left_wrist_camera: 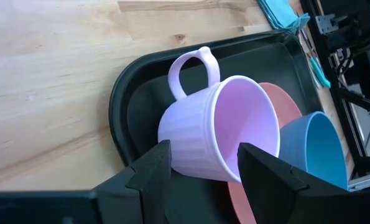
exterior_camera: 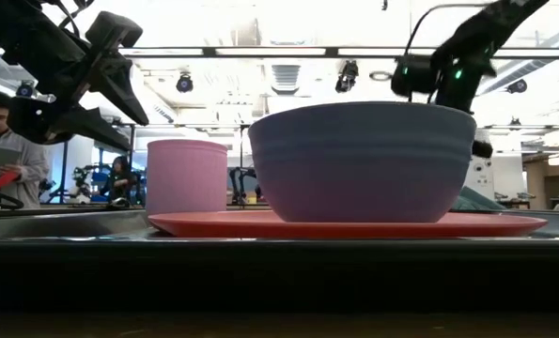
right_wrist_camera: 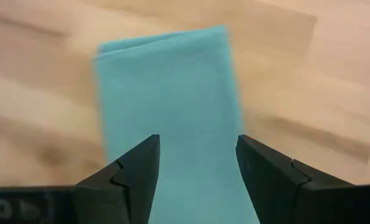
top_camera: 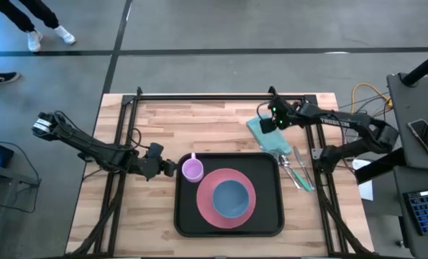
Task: Set up tray
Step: Put the green napkin to the right of the light orange plate on the black serving tray
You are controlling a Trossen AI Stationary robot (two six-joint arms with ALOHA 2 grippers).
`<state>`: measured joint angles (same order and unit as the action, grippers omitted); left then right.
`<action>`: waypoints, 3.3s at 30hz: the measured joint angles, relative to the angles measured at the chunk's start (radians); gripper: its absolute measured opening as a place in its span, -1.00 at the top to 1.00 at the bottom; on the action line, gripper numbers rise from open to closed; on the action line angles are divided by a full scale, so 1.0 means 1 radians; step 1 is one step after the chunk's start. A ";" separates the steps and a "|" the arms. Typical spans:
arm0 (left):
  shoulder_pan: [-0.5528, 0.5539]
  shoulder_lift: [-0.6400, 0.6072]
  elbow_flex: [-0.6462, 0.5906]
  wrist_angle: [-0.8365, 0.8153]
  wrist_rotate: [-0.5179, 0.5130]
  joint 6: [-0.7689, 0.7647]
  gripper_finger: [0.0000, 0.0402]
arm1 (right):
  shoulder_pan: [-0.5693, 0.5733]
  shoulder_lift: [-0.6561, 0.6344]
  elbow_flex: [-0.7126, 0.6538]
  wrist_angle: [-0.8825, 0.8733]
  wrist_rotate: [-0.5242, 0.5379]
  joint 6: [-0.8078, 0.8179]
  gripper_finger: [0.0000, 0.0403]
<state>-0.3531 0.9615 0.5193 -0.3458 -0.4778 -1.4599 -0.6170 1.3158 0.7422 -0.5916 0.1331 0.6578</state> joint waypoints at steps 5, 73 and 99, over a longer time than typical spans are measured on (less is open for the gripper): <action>0.000 0.000 -0.001 0.000 0.000 -0.016 0.17 | -0.108 0.110 0.007 0.032 -0.055 -0.053 0.00; 0.000 0.000 -0.032 -0.025 0.004 0.035 0.17 | 0.590 -0.537 0.185 -0.263 0.043 0.721 0.96; 0.000 0.000 -0.043 -0.035 0.005 0.075 0.17 | 1.141 -0.149 -0.013 -0.093 0.162 1.599 0.94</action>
<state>-0.3531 0.9619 0.4767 -0.3809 -0.4728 -1.3846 0.5239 1.1673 0.7291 -0.6849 0.2947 2.2566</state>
